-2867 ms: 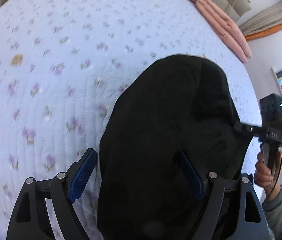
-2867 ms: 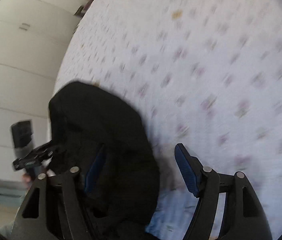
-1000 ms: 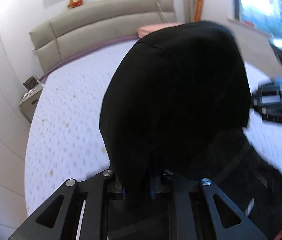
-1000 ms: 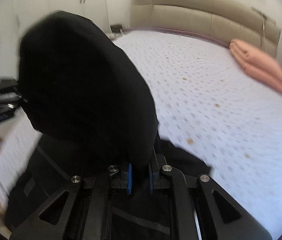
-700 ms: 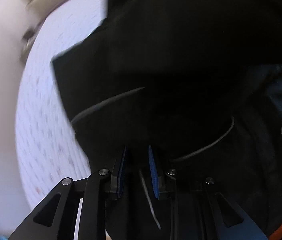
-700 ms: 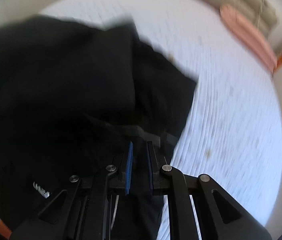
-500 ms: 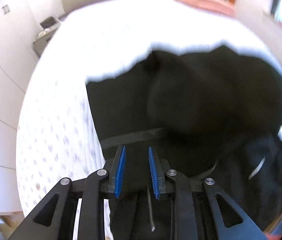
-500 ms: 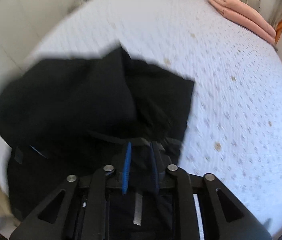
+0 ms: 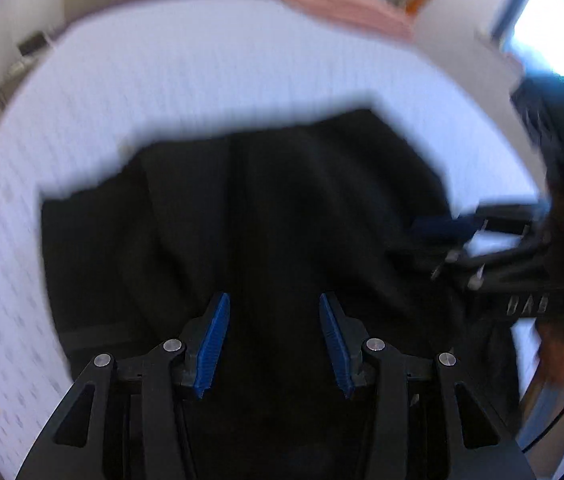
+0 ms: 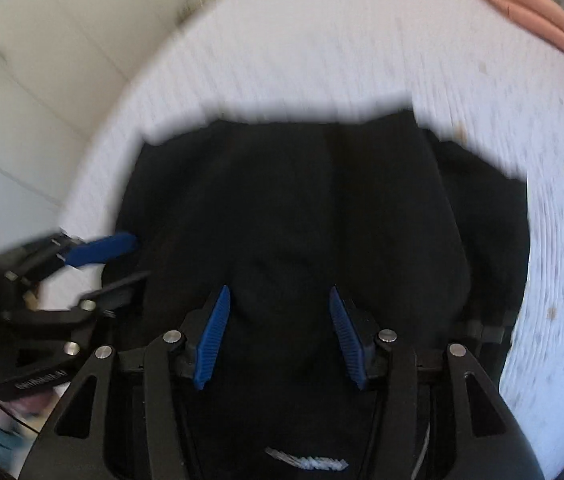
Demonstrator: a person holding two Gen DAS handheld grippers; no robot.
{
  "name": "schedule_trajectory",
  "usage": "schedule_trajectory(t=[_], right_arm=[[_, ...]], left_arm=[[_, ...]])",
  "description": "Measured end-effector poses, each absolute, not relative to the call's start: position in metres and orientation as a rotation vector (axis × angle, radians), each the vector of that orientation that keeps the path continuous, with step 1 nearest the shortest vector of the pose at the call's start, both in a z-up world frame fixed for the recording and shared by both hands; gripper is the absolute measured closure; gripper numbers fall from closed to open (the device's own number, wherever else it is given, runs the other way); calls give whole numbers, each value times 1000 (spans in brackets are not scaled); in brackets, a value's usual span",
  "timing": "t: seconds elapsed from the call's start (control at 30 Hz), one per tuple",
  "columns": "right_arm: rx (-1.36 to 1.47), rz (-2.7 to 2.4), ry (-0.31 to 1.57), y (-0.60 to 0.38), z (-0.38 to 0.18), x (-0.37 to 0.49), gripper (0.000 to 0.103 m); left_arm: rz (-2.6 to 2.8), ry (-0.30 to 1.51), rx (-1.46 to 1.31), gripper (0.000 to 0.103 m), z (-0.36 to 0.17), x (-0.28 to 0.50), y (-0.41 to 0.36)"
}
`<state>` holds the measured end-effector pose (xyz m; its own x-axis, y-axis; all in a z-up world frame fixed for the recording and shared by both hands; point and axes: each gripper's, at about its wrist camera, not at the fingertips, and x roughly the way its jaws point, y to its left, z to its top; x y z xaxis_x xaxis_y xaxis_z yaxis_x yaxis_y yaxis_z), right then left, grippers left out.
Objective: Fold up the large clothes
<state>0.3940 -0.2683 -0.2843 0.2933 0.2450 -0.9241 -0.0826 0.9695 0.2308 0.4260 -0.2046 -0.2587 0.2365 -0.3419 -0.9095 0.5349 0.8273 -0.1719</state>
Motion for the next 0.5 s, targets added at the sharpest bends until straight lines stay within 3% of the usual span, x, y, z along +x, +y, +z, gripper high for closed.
schedule_trajectory(t=[0.1,0.27,0.4,0.5], right_arm=[[166,219,1371,-271,-339,383,54],[239,189,1325,-276,-346,388,54],[253,200,1305,-275,-315,391,52],[296,242,1153,-280,-263,393,50]], left_arm=[[-595,1236,102,53,-308,415,-190],[-575,1243,91,53,-301,417,-199],[-612,1185,94,53,-264,408,-202],[-612,1179,81,53,-257,397,-195]])
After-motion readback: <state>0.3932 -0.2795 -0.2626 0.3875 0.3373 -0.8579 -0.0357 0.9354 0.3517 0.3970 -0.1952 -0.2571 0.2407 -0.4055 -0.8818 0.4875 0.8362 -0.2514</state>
